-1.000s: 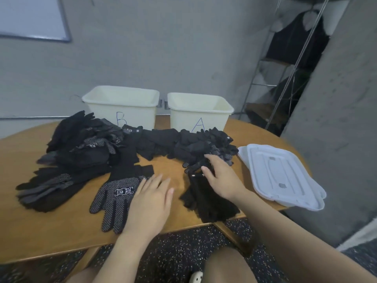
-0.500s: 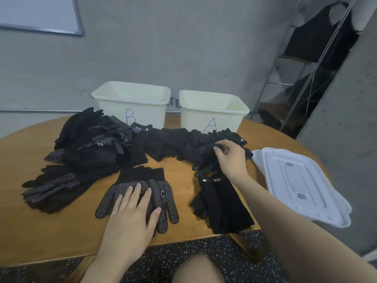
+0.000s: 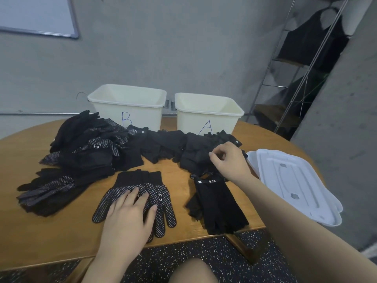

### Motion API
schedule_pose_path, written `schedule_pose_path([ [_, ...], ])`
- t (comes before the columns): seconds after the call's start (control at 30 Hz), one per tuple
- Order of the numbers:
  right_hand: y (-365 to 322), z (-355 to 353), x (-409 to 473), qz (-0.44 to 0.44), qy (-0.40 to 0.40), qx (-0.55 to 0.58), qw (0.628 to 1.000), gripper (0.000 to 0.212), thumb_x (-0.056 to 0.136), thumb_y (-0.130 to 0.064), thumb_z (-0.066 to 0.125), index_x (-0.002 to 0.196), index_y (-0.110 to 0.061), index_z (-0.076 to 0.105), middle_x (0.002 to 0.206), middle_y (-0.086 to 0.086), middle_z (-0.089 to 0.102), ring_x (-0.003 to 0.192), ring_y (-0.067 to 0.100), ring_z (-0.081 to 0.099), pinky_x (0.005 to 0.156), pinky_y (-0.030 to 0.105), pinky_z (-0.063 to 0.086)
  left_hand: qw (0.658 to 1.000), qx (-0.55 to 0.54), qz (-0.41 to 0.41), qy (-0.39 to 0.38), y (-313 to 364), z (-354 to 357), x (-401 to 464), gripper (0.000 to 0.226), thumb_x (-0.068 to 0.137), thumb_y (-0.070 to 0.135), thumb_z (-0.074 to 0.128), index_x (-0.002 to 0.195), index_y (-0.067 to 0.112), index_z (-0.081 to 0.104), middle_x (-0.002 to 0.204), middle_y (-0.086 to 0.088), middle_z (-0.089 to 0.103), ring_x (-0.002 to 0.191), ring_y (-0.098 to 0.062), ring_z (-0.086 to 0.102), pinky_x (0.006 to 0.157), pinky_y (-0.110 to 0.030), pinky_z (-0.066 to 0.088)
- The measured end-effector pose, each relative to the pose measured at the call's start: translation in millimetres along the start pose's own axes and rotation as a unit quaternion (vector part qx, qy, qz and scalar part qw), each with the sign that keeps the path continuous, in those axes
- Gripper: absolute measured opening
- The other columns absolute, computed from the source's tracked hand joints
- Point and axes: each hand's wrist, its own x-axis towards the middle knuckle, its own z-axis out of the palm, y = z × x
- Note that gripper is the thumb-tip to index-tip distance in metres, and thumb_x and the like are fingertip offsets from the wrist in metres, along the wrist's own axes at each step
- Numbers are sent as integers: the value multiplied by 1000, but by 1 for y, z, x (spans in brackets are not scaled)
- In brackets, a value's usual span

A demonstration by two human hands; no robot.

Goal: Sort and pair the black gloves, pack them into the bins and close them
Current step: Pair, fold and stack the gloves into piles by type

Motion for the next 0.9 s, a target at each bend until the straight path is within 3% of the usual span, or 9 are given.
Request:
schedule_pose_path([
  [0.13,-9,8,15,-85,28,-125,988,39,90,-31,73,127,-18,65,120,1,56,113,19,51,96,35,47,1000,5,-4,7,2,0,6,55,103,55,40,150,29,53,158,4,45,148,-18,35,123,-37,24],
  [0.33,-22,26,44,-122,-28,-279,952,49,97,-35,60,145,-28,53,139,0,57,131,25,46,108,42,34,1000,-1,-7,9,1,5,15,59,102,56,44,153,27,48,160,2,42,150,-20,33,124,-39,25],
  [0.5,-27,26,60,-68,9,-195,978,33,98,-13,51,119,-22,75,121,2,72,115,29,61,100,41,42,1000,-6,-15,17,-5,5,18,67,102,58,40,160,25,35,161,6,39,150,-16,31,124,-36,24],
  [0.6,-38,9,65,-29,62,-60,996,28,98,-9,54,114,-15,76,112,7,76,104,32,67,83,33,47,1000,0,-18,22,-11,3,17,68,103,59,36,162,27,28,162,9,34,150,-13,27,125,-34,21],
  [0.67,-48,-7,69,-26,84,-33,996,25,99,-12,55,114,-15,75,103,7,77,94,31,67,74,30,41,999,-4,-23,25,-16,2,15,68,102,59,38,162,27,30,162,9,35,150,-13,27,125,-34,21],
  [0.73,-61,-23,72,-35,92,-16,995,20,99,-13,55,102,-17,74,86,-1,72,80,21,61,69,29,40,999,-4,-27,31,-20,1,13,67,102,58,39,161,27,32,161,8,36,150,-14,28,125,-35,21],
  [0.83,-82,-47,72,-44,111,32,992,39,98,-9,55,64,-25,47,51,-13,46,57,5,44,53,19,30,999,16,-24,38,-25,2,7,66,103,58,36,161,28,32,161,9,35,150,-14,28,124,-34,21],
  [0.9,-96,-61,67,-37,106,65,992,49,99,-11,56,57,-26,37,44,-14,40,47,2,39,47,16,29,999,16,-22,40,-28,0,2,66,103,59,35,161,29,31,162,10,34,150,-13,27,124,-34,21],
])
